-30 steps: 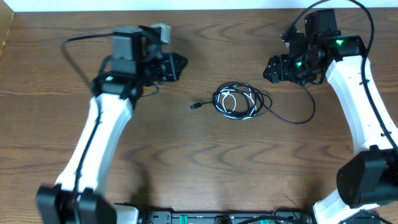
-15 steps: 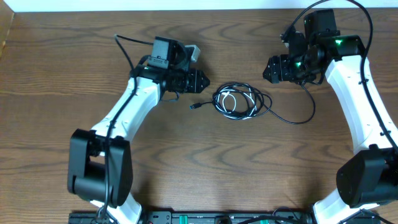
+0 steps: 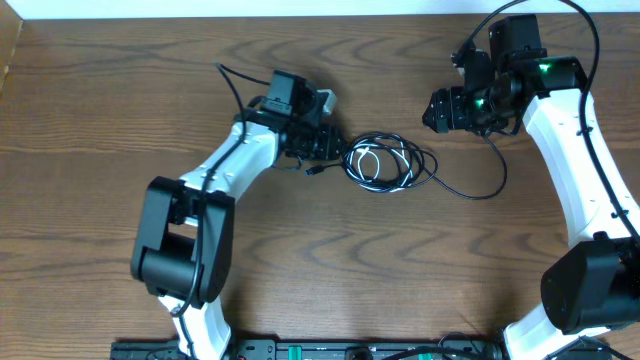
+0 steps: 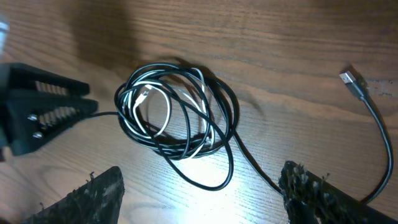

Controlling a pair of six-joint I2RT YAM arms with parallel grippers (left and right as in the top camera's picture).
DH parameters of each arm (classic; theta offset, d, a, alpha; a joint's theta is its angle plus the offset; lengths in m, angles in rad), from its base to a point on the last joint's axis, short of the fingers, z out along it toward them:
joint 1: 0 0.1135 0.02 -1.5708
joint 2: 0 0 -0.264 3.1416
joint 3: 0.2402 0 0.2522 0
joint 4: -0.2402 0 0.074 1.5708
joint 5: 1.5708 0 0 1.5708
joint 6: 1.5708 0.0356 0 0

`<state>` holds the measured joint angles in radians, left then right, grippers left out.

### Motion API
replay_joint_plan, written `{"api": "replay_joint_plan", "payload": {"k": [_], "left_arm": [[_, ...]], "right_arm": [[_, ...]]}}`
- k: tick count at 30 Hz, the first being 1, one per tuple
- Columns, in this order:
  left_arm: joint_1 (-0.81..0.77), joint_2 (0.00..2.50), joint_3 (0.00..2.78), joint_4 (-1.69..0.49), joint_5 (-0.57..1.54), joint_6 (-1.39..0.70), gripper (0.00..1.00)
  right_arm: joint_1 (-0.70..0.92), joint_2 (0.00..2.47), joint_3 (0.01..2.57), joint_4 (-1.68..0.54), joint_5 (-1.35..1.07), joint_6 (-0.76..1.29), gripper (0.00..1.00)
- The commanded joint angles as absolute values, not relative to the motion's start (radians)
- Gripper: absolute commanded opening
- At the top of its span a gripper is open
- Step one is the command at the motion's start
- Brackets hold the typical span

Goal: Untangle cables

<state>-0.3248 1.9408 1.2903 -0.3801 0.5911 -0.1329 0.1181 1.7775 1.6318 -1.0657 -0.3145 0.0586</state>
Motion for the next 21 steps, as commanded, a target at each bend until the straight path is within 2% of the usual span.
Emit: {"api": "replay_joint_plan", "payload": {"k": [1, 5, 21], "left_arm": [[-0.352, 1.966, 1.298, -0.357, 0.582, -0.12, 0.47], [-0.361, 1.982, 1.298, -0.336, 0.57, -0.12, 0.5], [-0.407, 2.033, 1.292, -0.295, 0.516, -0.143, 0.5]], "right_arm": [[0.121, 1.781, 1.628, -1.064, -0.319, 0.043, 0.77], [0.121, 1.781, 1.628, -1.063, -0.319, 0.043, 0.77], [0.121, 1.781, 1.628, -1.047, -0.313, 0.043, 0.77]]}}
